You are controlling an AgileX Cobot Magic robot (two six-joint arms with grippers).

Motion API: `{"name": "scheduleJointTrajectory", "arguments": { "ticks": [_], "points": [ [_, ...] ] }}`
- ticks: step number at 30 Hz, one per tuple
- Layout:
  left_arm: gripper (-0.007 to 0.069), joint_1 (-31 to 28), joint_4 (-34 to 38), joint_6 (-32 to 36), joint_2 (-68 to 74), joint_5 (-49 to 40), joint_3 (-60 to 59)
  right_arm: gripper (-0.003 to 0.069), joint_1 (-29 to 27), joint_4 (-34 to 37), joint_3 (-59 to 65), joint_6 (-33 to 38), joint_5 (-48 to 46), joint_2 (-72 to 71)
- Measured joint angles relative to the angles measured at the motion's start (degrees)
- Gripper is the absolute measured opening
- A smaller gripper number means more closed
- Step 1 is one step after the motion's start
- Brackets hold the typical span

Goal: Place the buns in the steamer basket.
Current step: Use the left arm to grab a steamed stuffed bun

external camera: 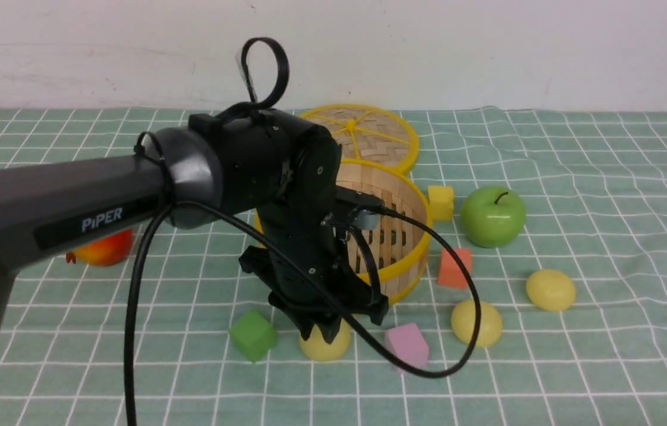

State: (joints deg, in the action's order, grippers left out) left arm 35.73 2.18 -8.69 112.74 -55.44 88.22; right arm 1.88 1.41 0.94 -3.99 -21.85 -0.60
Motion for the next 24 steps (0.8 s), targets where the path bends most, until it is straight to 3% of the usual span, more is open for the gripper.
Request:
{"name": "scheduleJointTrajectory", "arguments": {
  "ticks": [5,16,21,24],
  "points": [
    [0.0303,-0.1,-0.7,0.0,1.0,3.9,0.0,0.0240,0.0,0.0,0.0,0.0,0.0,0.0],
    [0.0266,-0.1,-1.0,0.0,3.9,3.7,0.0,0.0240,0.0,0.0,0.0,0.0,0.0,0.0],
    [0.0167,-0.1,-1.1,0.0,3.9,3.7,0.0,0.0240,0.0,0.0,0.0,0.0,0.0,0.0],
    [0.0024,-0.1,-1.1,0.0,3.9,4.4,0.0,0.0240,0.0,0.0,0.0,0.0,0.0,0.0]
  ]
}}
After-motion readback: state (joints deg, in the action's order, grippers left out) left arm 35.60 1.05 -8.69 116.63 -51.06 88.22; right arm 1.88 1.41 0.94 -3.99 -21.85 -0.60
